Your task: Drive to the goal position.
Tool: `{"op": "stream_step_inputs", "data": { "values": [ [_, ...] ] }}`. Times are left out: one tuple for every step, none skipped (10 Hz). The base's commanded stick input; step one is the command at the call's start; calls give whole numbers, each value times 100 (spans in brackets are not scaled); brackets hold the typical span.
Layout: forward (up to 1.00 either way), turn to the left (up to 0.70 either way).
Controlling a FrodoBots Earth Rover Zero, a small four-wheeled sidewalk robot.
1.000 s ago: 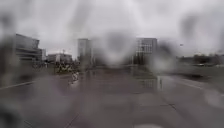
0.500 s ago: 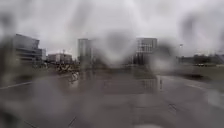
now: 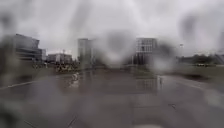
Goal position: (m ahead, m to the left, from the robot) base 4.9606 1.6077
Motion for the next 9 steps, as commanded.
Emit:
{"op": "stream_step_inputs", "data": {
  "values": [
    [7,0],
    [7,0],
    [7,0],
    [7,0],
    [7,0],
    [7,0],
    [7,0],
    [7,0],
    [7,0]
  ]
}}
